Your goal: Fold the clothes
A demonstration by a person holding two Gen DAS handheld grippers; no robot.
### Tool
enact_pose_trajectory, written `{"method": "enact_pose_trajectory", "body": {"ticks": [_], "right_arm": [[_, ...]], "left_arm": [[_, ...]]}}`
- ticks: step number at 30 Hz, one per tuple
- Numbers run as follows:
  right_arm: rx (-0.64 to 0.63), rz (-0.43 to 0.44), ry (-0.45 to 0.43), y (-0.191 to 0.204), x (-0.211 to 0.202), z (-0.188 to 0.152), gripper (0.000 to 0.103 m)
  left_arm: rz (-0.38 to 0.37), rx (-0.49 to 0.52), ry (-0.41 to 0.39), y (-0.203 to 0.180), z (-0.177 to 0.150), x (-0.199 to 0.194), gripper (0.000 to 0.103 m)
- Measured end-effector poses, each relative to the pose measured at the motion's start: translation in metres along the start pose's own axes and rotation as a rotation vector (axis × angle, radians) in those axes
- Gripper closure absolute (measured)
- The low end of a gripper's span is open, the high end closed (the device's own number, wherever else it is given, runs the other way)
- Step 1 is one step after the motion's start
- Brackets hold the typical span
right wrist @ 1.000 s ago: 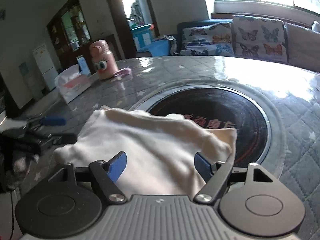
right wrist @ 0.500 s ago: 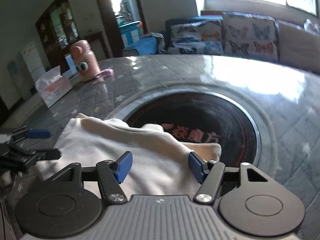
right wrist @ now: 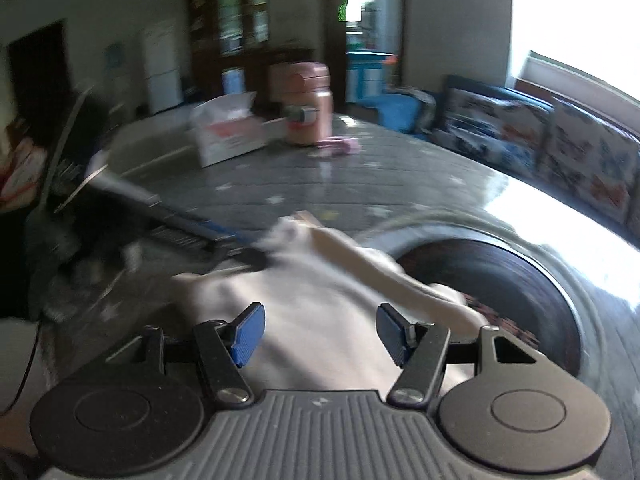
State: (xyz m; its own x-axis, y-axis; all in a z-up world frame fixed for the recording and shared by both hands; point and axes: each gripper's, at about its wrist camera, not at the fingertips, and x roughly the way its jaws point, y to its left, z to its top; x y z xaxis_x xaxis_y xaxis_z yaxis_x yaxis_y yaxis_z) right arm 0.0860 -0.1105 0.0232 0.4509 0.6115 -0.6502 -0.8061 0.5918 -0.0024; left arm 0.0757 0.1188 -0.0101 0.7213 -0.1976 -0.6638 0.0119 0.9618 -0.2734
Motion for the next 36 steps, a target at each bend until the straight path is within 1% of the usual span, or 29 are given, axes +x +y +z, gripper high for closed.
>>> {"method": "enact_pose_trajectory", "body": {"ticks": [1,4,8,11,13,15,17,18,19,20,22,24,25,27,33,35,36], "right_arm": [[-0.031,0.012,0.005,0.009,0.004,0.001,0.040],[-0.123,0.048,0.017,0.035,0.014,0.003,0.040],[-0.229,0.077,0.016,0.065,0.028,0.005,0.040],[-0.292,0.078,0.011,0.084,0.039,0.006,0.043],[-0.327,0.075,0.018,0.093,0.047,0.007,0.049],[-0.365,0.059,0.026,0.102,0.055,0.006,0.055],[-0.389,0.041,0.040,0.108,0.061,0.004,0.059],[-0.402,0.031,0.046,0.110,0.064,0.003,0.066],[-0.406,0.026,0.046,0.111,0.065,0.002,0.071],[-0.405,0.020,0.047,0.111,0.066,0.001,0.073],[-0.373,0.013,0.035,0.108,0.063,0.001,0.087],[-0.322,0.018,0.017,0.101,0.058,0.004,0.089],[-0.298,0.021,0.006,0.097,0.054,0.006,0.090],[-0.255,0.025,-0.017,0.090,0.047,0.008,0.091],[-0.183,0.022,-0.067,0.075,0.028,0.010,0.092],[-0.174,0.020,-0.075,0.074,0.025,0.008,0.093],[-0.170,0.020,-0.079,0.075,0.023,0.006,0.093]], "left_arm": [[0.000,0.005,0.000,-0.001,0.001,-0.001,0.080],[-0.004,0.017,0.004,-0.003,0.006,-0.003,0.085],[-0.018,0.008,0.025,0.001,0.012,-0.004,0.087],[-0.022,0.000,0.035,0.004,0.016,-0.004,0.088],[-0.024,-0.004,0.038,0.005,0.017,-0.005,0.088],[-0.030,-0.015,0.044,0.007,0.018,-0.005,0.088],[-0.033,-0.031,0.043,0.010,0.018,-0.006,0.087],[-0.033,-0.038,0.039,0.011,0.018,-0.008,0.086],[-0.034,-0.047,0.034,0.012,0.017,-0.010,0.081],[-0.038,-0.056,0.027,0.013,0.017,-0.013,0.076],[-0.048,-0.075,0.010,0.015,0.016,-0.018,0.056],[-0.058,-0.102,-0.002,0.017,0.015,-0.021,0.050],[-0.063,-0.118,-0.003,0.018,0.016,-0.021,0.046],[-0.069,-0.157,0.006,0.020,0.016,-0.019,0.042],[-0.157,-0.298,0.065,0.026,0.016,-0.004,0.042],[-0.166,-0.325,0.080,0.026,0.016,0.001,0.044],[-0.172,-0.337,0.085,0.026,0.016,0.003,0.049]]}}
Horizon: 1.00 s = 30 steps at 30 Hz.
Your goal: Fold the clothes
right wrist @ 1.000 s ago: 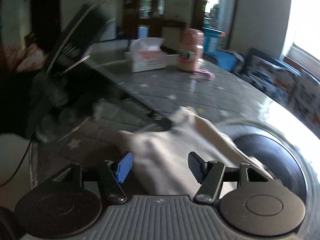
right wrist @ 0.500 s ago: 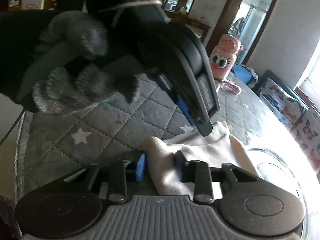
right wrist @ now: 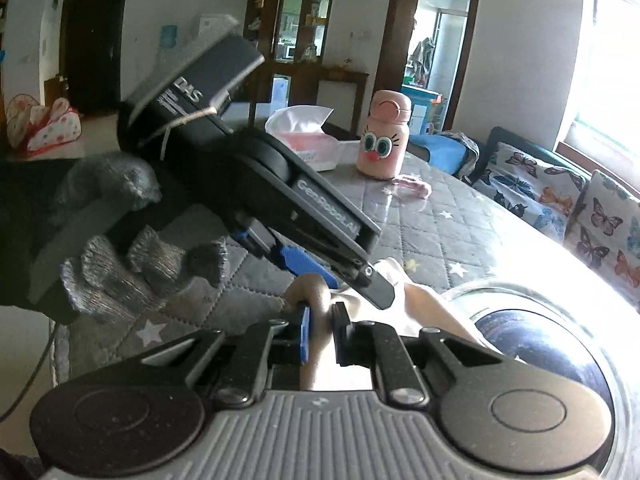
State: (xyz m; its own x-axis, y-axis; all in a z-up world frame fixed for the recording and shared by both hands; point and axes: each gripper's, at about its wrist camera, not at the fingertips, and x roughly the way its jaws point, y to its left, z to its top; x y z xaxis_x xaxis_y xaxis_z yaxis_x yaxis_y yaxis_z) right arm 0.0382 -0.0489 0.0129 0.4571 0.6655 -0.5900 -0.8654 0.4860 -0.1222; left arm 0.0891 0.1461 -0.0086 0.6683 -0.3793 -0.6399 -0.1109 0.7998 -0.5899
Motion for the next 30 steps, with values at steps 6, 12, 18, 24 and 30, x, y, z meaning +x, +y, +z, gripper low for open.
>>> {"method": "enact_pose_trajectory", "body": {"ticks": [6,12,18,24,30], "right_arm": [[0.011,0.005,-0.005,-0.005,-0.006,-0.004,0.093],[0.020,0.005,-0.011,-0.005,-0.009,-0.007,0.094],[0.031,-0.001,-0.029,-0.005,-0.010,-0.005,0.095],[0.046,-0.005,-0.041,-0.008,-0.011,-0.003,0.095],[0.042,0.000,-0.044,-0.005,-0.010,-0.003,0.095]], "left_arm": [[0.001,-0.043,0.008,0.002,-0.003,0.007,0.076],[0.000,-0.106,0.001,0.014,-0.006,0.000,0.063],[-0.010,-0.116,-0.042,0.020,-0.009,-0.020,0.034],[-0.060,-0.146,-0.021,0.017,-0.014,-0.012,0.028],[-0.085,-0.213,-0.004,0.017,-0.007,0.005,0.062]]}}
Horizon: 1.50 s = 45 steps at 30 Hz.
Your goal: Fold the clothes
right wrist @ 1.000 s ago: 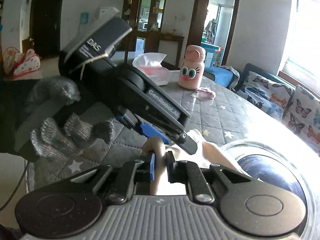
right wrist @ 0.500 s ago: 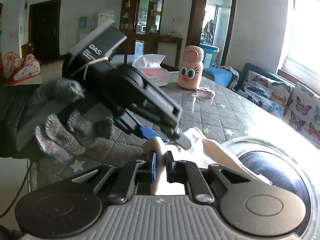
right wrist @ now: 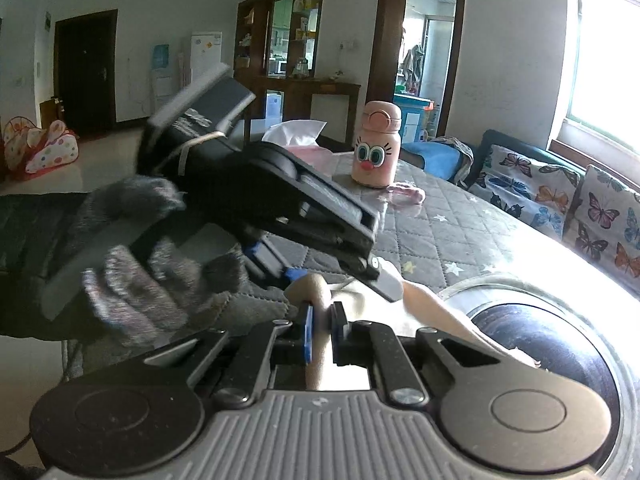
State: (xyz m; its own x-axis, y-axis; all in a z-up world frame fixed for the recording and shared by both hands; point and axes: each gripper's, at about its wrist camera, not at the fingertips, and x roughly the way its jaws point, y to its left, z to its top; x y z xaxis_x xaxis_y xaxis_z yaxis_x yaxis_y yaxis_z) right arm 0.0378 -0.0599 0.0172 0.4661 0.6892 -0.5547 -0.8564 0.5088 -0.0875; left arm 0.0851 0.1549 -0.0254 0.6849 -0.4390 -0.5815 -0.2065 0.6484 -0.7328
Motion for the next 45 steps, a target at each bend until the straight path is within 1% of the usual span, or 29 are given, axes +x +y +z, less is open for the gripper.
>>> {"method": "enact_pose_trajectory", "body": {"ticks": [1,2,5,8,10,14,17,19,21,25,29,32,35,36,37,38,39,40,45], "right_arm": [[0.000,0.001,-0.001,0.000,0.000,0.000,0.095],[0.003,0.001,0.000,0.000,0.000,0.000,0.095],[0.014,0.007,0.009,-0.003,0.000,-0.002,0.095],[0.034,0.013,0.011,-0.008,-0.004,-0.004,0.091],[0.063,-0.008,0.003,-0.016,-0.012,-0.007,0.090],[0.132,-0.085,0.022,-0.041,-0.020,-0.017,0.086],[0.225,-0.175,0.062,-0.074,-0.023,-0.033,0.083],[0.284,-0.245,0.081,-0.097,-0.024,-0.045,0.076],[0.337,-0.303,0.096,-0.116,-0.025,-0.056,0.073],[0.460,-0.369,0.116,-0.151,-0.028,-0.080,0.067],[0.529,-0.400,0.118,-0.170,-0.027,-0.093,0.065],[0.594,-0.372,0.121,-0.180,-0.027,-0.101,0.066],[0.627,-0.349,0.113,-0.184,-0.023,-0.106,0.067],[0.631,-0.346,0.109,-0.184,-0.024,-0.107,0.071],[0.634,-0.343,0.106,-0.185,-0.025,-0.108,0.079],[0.639,-0.335,0.105,-0.185,-0.025,-0.108,0.081],[0.645,-0.328,0.102,-0.185,-0.027,-0.108,0.088],[0.646,-0.328,0.101,-0.185,-0.028,-0.107,0.091],[0.606,-0.336,0.073,-0.176,-0.035,-0.091,0.094]], "left_arm": [[0.002,-0.009,0.003,0.001,0.000,0.003,0.075],[0.005,-0.017,0.005,0.003,0.000,0.005,0.079],[0.010,-0.026,0.001,0.005,-0.001,0.005,0.084],[0.029,-0.010,-0.003,0.005,-0.001,0.003,0.084],[0.038,-0.002,-0.005,0.005,-0.001,0.003,0.084],[0.047,0.017,-0.007,0.004,-0.003,0.002,0.084],[0.054,0.032,-0.008,0.001,-0.004,0.001,0.084],[0.057,0.037,-0.009,0.001,-0.005,0.001,0.084],[0.059,0.043,-0.010,0.001,-0.005,0.002,0.084],[0.072,0.064,-0.013,-0.003,-0.005,0.002,0.084],[0.084,0.082,-0.015,-0.007,-0.006,0.004,0.084],[0.094,0.099,-0.016,-0.010,-0.006,0.005,0.084],[0.102,0.118,-0.020,-0.012,-0.006,0.006,0.084],[0.105,0.124,-0.021,-0.013,-0.007,0.006,0.084],[0.107,0.127,-0.023,-0.013,-0.007,0.006,0.084],[0.109,0.130,-0.024,-0.014,-0.007,0.006,0.084],[0.111,0.133,-0.025,-0.014,-0.007,0.006,0.084],[0.114,0.135,-0.027,-0.014,-0.008,0.006,0.084],[0.107,0.146,-0.048,-0.017,-0.007,-0.003,0.088]]}}
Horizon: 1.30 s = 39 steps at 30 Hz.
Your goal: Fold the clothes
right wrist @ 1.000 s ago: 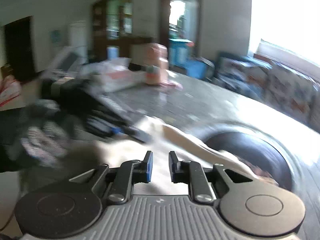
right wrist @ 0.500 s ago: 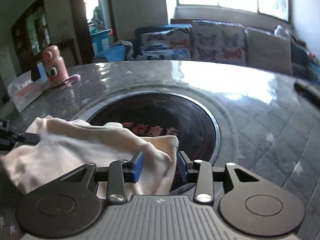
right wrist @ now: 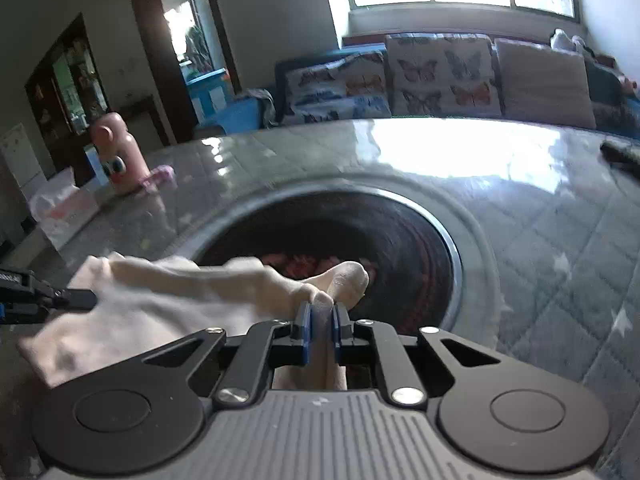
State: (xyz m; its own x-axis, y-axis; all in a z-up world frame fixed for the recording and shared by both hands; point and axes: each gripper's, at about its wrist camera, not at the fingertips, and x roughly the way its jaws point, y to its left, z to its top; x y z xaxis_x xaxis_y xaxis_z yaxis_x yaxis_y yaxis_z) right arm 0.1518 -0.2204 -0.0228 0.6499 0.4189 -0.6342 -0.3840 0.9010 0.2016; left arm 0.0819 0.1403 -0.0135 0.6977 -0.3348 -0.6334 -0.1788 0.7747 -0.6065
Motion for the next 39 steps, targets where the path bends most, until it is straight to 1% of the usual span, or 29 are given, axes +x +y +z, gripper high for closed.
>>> {"method": "enact_pose_trajectory", "body": {"ticks": [5,10,16,21,24,29,33,36,39], "right_arm": [[-0.058,0.039,-0.055,0.026,-0.012,0.022,0.094],[-0.124,0.089,-0.093,0.060,-0.011,0.042,0.095],[-0.175,0.131,-0.110,0.092,0.002,0.063,0.095],[-0.202,0.172,-0.121,0.116,0.017,0.075,0.095],[-0.209,0.193,-0.122,0.128,0.027,0.082,0.095],[-0.222,0.232,-0.115,0.145,0.040,0.088,0.095],[-0.234,0.242,-0.100,0.151,0.050,0.089,0.095],[-0.232,0.238,-0.089,0.154,0.059,0.089,0.095],[-0.213,0.226,-0.060,0.154,0.074,0.089,0.094]], "left_arm": [[-0.013,0.024,-0.054,-0.002,0.006,-0.022,0.088],[0.002,0.032,-0.120,0.002,0.015,-0.048,0.088],[0.050,0.010,-0.203,0.021,0.033,-0.080,0.091],[0.094,0.011,-0.248,0.033,0.048,-0.095,0.092],[0.116,0.006,-0.263,0.038,0.054,-0.099,0.093],[0.130,-0.013,-0.288,0.045,0.054,-0.109,0.093],[0.153,-0.018,-0.309,0.050,0.058,-0.119,0.093],[0.180,-0.021,-0.294,0.056,0.059,-0.117,0.093],[0.215,-0.026,-0.267,0.064,0.059,-0.108,0.093]]}}
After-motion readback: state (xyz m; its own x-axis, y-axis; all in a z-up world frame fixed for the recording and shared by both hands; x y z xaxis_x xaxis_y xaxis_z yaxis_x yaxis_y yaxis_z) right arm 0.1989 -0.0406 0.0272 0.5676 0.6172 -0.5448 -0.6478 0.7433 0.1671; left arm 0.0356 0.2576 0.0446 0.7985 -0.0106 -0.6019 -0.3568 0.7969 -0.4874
